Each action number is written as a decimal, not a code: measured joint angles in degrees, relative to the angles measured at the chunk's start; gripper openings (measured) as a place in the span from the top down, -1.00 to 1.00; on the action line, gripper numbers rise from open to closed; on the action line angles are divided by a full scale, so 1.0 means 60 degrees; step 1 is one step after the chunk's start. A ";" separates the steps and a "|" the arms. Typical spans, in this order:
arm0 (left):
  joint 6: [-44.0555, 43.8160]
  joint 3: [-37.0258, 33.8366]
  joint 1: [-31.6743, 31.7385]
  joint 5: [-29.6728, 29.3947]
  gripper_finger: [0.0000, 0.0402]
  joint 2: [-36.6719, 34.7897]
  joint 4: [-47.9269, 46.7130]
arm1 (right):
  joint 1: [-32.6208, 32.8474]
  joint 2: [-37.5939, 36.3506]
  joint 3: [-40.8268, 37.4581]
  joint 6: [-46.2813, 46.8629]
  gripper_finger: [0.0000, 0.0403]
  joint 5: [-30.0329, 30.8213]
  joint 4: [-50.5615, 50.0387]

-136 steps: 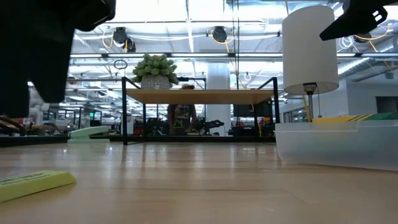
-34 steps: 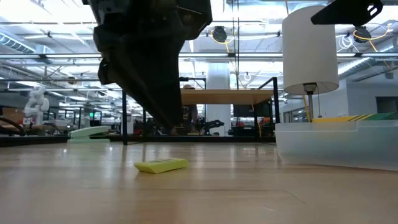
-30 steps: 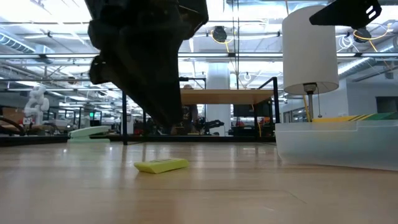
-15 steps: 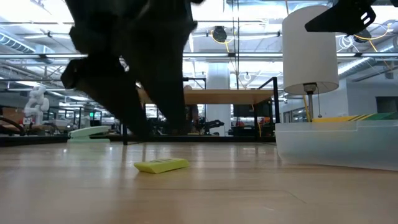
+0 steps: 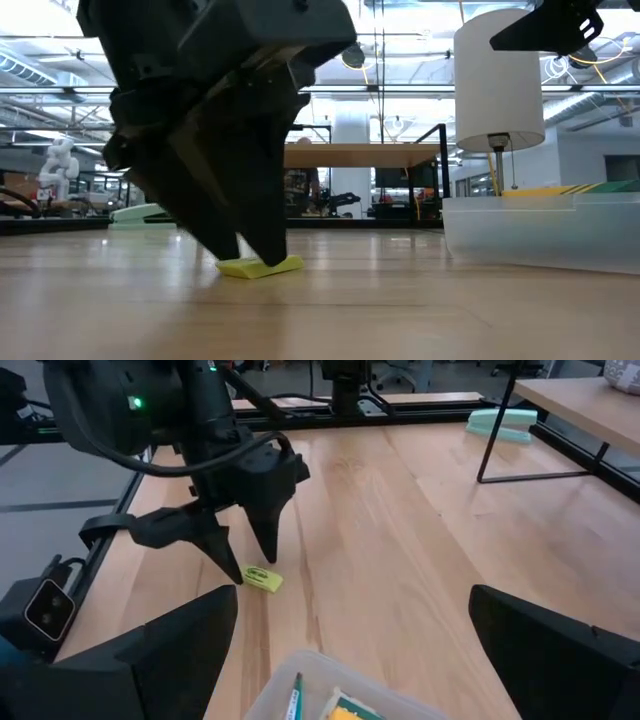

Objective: Pack school essentials
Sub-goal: Put the yellow eraser into the purple supply box

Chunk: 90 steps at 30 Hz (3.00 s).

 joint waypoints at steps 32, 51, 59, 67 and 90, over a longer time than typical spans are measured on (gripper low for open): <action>0.2289 0.0011 -0.0011 -0.0597 0.62 0.0460 0.0512 | 0.0000 0.0000 0.0000 -0.0034 -0.95 -0.0003 0.0095; 0.3661 -0.0038 0.0134 -0.0900 0.62 -0.0995 0.0624 | -0.0087 0.0545 0.0000 -0.0830 -0.95 0.0007 0.0689; 0.5283 -0.0015 0.0291 -0.1099 0.62 -0.2319 0.0715 | -0.0127 0.0939 0.0000 -0.5029 -0.94 -0.0361 0.1967; 0.6747 -0.0011 0.0452 -0.0708 0.62 -0.2783 0.2184 | -0.0201 0.2293 0.0000 -0.9855 -0.94 -0.1682 0.5057; 0.7790 0.0000 0.0510 -0.0094 0.62 -0.2663 0.3362 | -0.0372 0.3384 0.0000 -1.2843 -0.94 -0.1996 0.6945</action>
